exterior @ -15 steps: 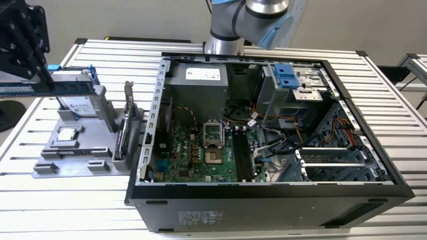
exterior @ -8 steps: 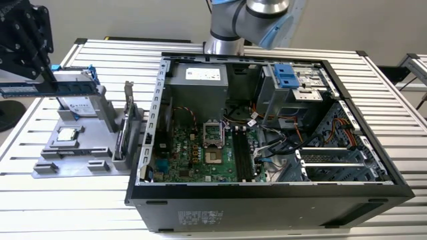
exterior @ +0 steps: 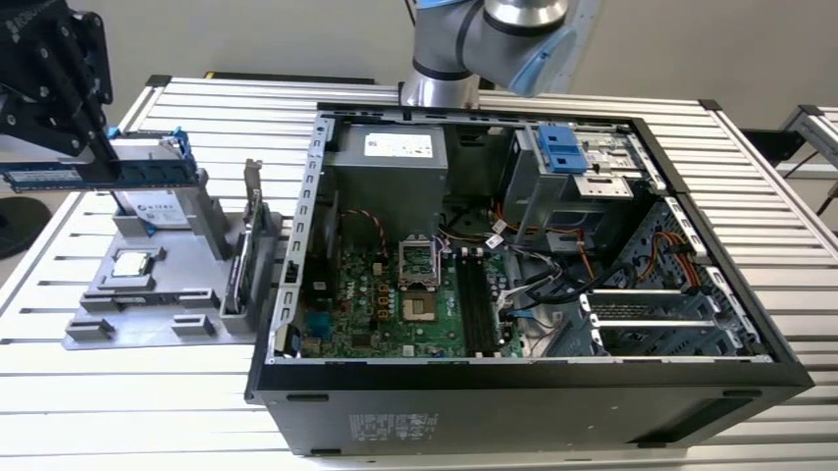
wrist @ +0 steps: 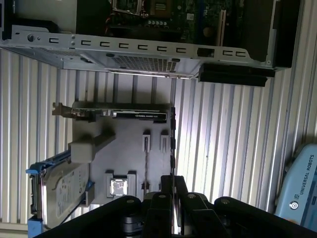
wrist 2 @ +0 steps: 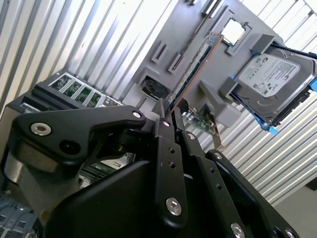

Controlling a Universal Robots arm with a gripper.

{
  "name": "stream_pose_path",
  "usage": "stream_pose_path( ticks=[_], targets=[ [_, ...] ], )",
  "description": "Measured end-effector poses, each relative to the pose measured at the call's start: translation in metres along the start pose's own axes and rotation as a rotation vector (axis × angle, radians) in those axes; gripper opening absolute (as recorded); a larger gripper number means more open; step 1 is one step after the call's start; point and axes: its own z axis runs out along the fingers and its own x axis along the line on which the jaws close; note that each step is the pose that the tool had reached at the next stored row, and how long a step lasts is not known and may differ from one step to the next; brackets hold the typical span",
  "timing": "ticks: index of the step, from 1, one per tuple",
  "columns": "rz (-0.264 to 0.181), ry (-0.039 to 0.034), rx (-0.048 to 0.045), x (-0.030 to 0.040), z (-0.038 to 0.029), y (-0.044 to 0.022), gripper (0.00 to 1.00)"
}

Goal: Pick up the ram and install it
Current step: 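Pick up the ram and move it above insertion slot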

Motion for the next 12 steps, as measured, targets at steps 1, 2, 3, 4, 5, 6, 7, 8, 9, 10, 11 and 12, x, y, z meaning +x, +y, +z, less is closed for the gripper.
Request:
stream_pose_path(
  ticks=[1,2,3,4,5,6,7,8,9,10,11,12],
  targets=[
    [0.0,0.0,0.0001,0.0,0.0,0.0006,0.0],
    [0.0,0.0,0.0001,-0.0001,0.0,0.0013,0.0],
    [0.0,0.0,0.0001,-0.0001,0.0,0.0019,0.0],
    [0.0,0.0,0.0001,-0.0002,0.0,0.0025,0.0],
    [0.0,0.0,0.0002,-0.0002,-0.0001,0.0031,0.0],
    [0.0,0.0,0.0002,-0.0002,-0.0001,0.0037,0.0],
    [0.0,0.0,0.0004,-0.0003,-0.0001,0.0044,0.0],
    [0.0,0.0,0.0004,-0.0003,-0.0001,0.0051,0.0],
    [0.0,-0.0001,0.0005,-0.0003,-0.0002,0.0057,0.0],
    [0.0,0.0,0.0005,-0.0004,-0.0001,0.0063,0.0],
    [0.0,0.0,0.0005,-0.0004,-0.0002,0.0069,0.0],
    [0.0,0.0,0.0006,-0.0004,-0.0002,0.0076,0.0]
  ],
)
